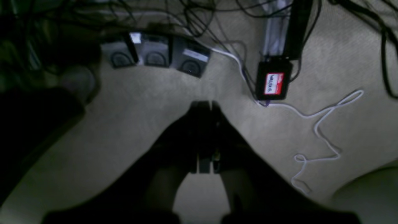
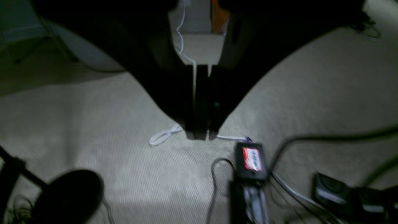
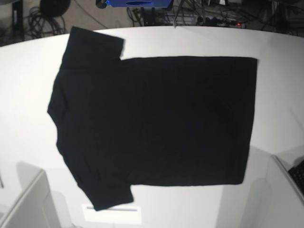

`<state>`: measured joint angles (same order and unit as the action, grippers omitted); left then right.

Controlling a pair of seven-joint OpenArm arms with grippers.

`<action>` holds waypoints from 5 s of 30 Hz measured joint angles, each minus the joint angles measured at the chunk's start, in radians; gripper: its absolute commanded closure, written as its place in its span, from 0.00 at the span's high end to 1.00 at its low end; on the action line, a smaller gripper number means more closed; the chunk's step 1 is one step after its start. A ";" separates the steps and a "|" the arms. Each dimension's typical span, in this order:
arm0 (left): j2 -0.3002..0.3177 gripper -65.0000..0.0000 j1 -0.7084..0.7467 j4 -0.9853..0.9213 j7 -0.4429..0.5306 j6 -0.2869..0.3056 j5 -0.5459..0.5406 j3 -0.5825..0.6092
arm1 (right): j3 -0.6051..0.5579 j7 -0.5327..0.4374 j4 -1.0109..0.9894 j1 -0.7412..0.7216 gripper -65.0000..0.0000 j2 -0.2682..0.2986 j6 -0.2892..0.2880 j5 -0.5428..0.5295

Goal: Fold the T-shirt properly

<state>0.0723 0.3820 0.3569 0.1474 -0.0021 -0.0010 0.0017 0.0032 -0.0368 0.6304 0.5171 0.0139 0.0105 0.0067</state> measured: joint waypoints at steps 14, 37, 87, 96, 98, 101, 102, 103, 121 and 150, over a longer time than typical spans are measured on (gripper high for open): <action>0.055 0.00 0.389 0.523 -0.008 -0.007 -0.001 -0.013 | 0.198 0.171 0.667 0.365 0.00 -0.038 -0.002 0.002; 0.058 0.00 0.796 1.500 -0.024 0.003 -0.289 -0.344 | 0.488 0.296 1.343 0.413 0.00 -0.105 -0.014 -0.085; 0.083 0.78 0.187 1.282 -0.583 0.294 -0.633 -0.597 | 0.540 0.505 1.346 0.096 0.59 -0.130 -0.387 -0.212; 0.066 0.52 0.154 1.237 -0.583 0.312 -0.647 -0.595 | 0.610 0.507 1.346 0.096 0.59 -0.124 -0.388 -0.373; 0.065 0.41 0.153 1.236 -0.591 0.349 -0.646 -0.595 | 0.624 0.547 1.346 0.097 0.59 -0.107 -0.390 -0.394; 0.064 0.16 0.156 1.232 -0.608 0.391 -0.644 -0.594 | 0.634 0.634 1.343 0.095 0.60 -0.076 -0.398 -0.404; 0.061 0.09 0.156 1.231 -0.609 0.395 -0.644 -0.592 | 0.635 0.650 1.333 0.091 0.60 -0.069 -0.427 -0.422; 0.060 0.01 0.156 1.231 -0.613 0.396 -0.643 -0.590 | 0.639 0.672 1.316 0.080 0.60 -0.066 -0.451 -0.443; 0.069 0.00 0.159 1.231 -0.620 0.395 -0.636 -0.597 | 0.835 0.940 1.110 -0.076 0.59 -0.083 -0.686 -0.461; 0.069 0.00 0.161 1.231 -0.620 0.395 -0.636 -0.597 | 0.740 0.939 1.064 -0.077 0.00 -0.109 -0.705 -0.519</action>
<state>0.1413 0.5430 1.5883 -0.4728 0.3931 -0.6365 -0.5949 0.7437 0.9020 1.6943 0.4400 -0.0948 -0.6941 -0.5121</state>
